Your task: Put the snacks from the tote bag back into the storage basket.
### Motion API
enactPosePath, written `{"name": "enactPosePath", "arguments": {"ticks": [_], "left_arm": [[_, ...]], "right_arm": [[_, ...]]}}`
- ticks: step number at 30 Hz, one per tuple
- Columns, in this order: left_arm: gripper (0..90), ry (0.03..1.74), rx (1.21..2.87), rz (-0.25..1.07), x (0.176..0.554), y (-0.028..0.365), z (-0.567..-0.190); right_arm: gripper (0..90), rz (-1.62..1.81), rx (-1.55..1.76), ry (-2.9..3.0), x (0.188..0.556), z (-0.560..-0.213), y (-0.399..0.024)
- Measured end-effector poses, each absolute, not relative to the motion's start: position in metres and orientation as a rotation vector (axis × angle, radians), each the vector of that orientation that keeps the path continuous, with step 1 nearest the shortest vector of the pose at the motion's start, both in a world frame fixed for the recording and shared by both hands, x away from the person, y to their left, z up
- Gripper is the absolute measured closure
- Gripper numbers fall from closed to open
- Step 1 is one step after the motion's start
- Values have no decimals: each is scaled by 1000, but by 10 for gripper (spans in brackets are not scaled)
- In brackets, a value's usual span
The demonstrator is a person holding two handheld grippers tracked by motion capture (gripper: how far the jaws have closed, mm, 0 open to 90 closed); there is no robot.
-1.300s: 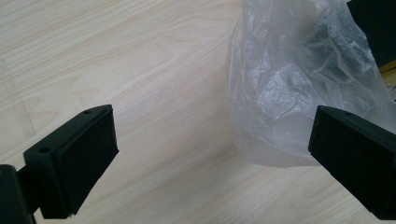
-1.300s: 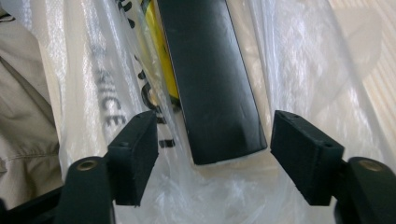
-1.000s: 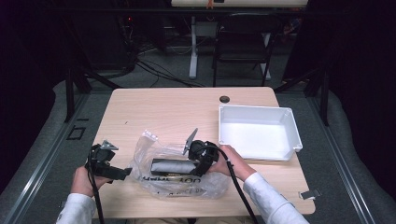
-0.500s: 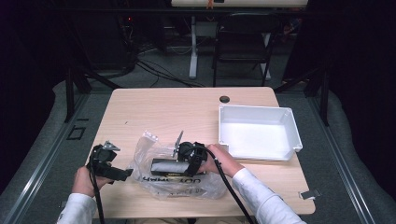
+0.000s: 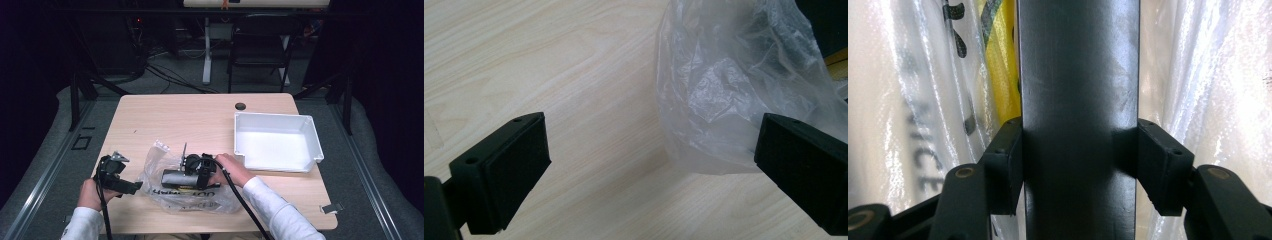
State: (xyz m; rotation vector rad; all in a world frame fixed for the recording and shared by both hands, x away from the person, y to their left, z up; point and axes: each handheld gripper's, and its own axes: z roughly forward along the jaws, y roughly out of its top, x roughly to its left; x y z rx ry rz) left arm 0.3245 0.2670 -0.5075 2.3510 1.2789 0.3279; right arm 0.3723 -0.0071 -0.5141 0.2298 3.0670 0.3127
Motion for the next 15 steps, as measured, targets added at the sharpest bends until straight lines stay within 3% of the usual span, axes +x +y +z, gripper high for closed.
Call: {"name": "enactPosePath", "arguments": {"ticks": [15], "left_arm": [[11,1283,2349,324,324,268,-507]], "right_arm": [[425,406,207,3056,363,-479,-20]]}}
